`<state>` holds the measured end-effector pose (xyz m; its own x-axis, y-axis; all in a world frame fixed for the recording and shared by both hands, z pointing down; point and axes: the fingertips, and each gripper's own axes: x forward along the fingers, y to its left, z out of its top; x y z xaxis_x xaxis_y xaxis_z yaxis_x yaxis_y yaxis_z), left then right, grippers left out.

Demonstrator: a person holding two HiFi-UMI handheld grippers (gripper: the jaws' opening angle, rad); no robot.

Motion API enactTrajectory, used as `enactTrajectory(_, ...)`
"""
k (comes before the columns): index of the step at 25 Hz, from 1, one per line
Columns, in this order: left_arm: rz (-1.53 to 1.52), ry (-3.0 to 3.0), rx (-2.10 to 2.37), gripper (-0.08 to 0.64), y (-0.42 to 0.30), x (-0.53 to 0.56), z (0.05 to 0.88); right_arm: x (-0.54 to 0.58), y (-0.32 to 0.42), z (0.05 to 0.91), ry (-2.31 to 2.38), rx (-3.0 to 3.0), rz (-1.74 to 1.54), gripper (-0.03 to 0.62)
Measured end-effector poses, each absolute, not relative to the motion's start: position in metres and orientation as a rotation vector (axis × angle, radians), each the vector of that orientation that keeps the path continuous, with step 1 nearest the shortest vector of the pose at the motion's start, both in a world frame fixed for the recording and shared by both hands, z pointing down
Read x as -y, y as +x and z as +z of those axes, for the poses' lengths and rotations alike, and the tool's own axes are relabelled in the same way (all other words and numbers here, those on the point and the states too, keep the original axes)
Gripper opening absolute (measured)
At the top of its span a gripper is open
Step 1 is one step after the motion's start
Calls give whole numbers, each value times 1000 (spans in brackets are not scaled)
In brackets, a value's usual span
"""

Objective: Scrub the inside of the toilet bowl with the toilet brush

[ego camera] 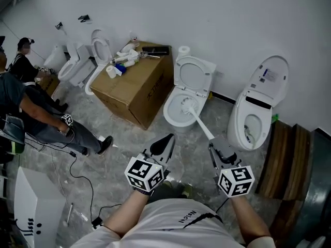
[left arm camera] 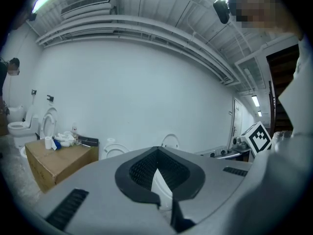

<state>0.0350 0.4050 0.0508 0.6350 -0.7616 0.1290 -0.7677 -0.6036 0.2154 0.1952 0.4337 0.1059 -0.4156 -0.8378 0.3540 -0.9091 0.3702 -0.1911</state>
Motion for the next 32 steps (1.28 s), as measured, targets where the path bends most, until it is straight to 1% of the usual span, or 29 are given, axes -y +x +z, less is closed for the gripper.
enactTrajectory(6, 54, 2598, 1250, 8, 34, -389, 56, -421, 200, 117, 1574, 2400, 550, 158)
enactTrajectory(13, 62, 2575, 1262, 8, 25, -345, 76, -384, 197, 135, 1553, 2360, 559, 158)
enactTrajectory(20, 74, 2585, 1247, 8, 13, -259, 95, -307, 183, 157, 1531, 2283, 592, 158)
enactTrajectory(32, 114, 2588, 1213, 8, -31, -102, 138, -178, 143, 205, 1466, 2147, 683, 158)
